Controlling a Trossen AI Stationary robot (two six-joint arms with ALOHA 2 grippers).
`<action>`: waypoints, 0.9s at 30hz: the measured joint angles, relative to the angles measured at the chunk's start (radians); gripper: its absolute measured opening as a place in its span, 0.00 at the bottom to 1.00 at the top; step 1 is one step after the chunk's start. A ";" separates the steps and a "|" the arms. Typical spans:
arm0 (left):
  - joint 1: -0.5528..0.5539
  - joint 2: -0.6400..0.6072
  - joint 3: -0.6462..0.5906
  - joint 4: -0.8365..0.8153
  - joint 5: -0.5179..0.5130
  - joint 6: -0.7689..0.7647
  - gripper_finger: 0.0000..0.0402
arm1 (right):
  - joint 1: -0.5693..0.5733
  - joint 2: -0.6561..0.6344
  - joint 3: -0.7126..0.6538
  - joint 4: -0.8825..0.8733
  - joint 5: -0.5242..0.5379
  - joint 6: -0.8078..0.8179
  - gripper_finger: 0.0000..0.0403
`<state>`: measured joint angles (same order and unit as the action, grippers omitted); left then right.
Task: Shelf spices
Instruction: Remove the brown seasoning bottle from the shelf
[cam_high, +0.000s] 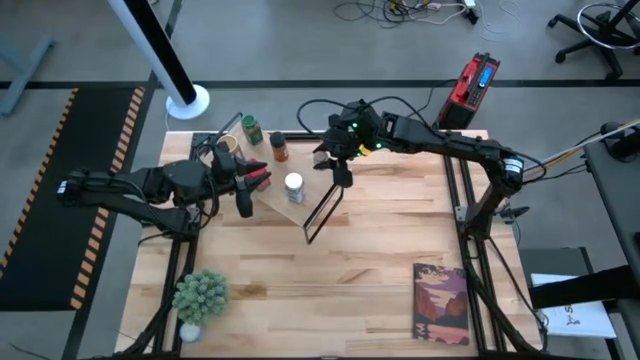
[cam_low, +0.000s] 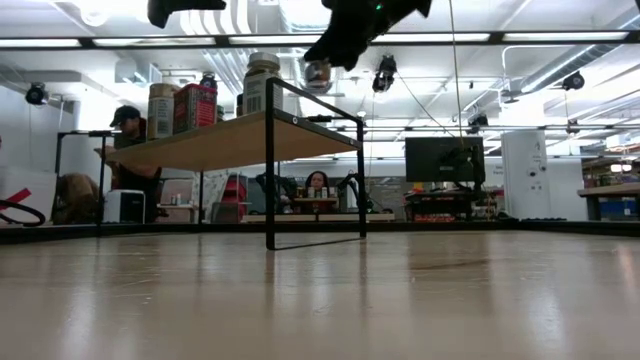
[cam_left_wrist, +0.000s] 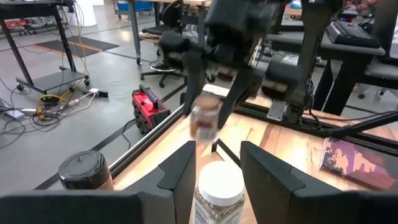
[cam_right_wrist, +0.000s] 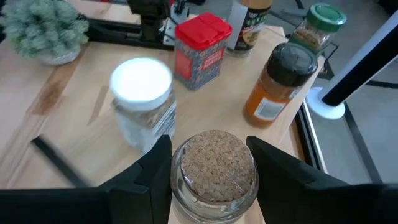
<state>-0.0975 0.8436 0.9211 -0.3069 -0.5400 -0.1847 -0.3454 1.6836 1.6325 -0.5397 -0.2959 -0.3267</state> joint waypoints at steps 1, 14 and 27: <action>0.000 0.000 0.000 -0.004 0.000 0.000 0.28 | 0.000 -0.014 0.000 -0.026 0.000 -0.003 0.39; 0.000 0.000 0.000 0.005 0.000 -0.009 0.28 | 0.001 -0.203 -0.073 -0.259 0.003 0.068 0.39; 0.000 0.000 0.000 0.012 -0.001 -0.012 0.28 | 0.003 -0.527 -0.584 -0.035 0.089 0.226 0.39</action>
<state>-0.0975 0.8439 0.9211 -0.2945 -0.5410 -0.1963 -0.3424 1.1571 1.0480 -0.5746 -0.2074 -0.1004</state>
